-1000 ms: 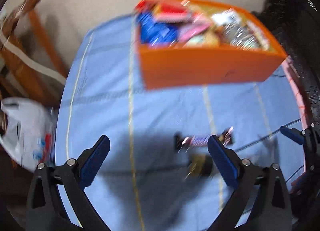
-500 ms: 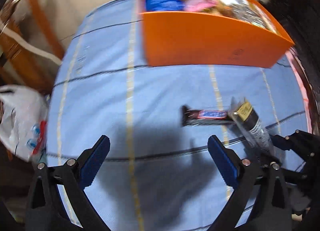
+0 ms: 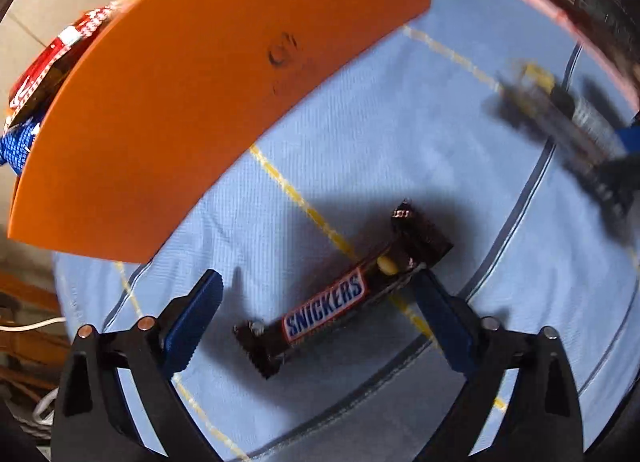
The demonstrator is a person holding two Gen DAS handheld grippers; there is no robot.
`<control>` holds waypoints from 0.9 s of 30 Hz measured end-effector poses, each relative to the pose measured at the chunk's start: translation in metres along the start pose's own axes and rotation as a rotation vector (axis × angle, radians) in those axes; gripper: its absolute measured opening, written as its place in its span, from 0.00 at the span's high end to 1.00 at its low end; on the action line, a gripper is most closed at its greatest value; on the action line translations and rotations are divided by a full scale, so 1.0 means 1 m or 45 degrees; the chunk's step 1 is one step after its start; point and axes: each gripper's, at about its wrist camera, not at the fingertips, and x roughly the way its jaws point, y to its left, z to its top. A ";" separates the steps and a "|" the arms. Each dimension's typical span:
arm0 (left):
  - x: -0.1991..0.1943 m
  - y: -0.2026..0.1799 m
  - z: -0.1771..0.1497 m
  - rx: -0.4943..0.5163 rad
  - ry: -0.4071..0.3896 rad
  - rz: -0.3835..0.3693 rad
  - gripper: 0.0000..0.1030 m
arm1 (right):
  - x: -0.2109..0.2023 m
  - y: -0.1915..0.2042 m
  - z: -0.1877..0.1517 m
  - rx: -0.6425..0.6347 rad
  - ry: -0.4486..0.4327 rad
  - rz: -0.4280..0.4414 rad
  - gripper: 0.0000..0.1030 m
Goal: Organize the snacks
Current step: 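Grasp the Snickers bar with the left tool while the right tool grasps the black-labelled tube snack, then carry the Snickers bar and tube snack into the orange box and release both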
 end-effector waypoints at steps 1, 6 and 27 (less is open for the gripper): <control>-0.001 0.004 0.000 -0.028 0.007 -0.080 0.37 | 0.002 0.002 0.002 -0.005 0.002 0.007 0.71; -0.006 0.023 -0.008 -0.205 0.037 -0.207 0.84 | 0.008 0.018 0.015 -0.042 0.019 0.029 0.71; -0.128 0.108 0.038 -0.783 -0.269 -0.287 0.84 | -0.079 0.053 0.124 -0.056 -0.339 0.205 0.72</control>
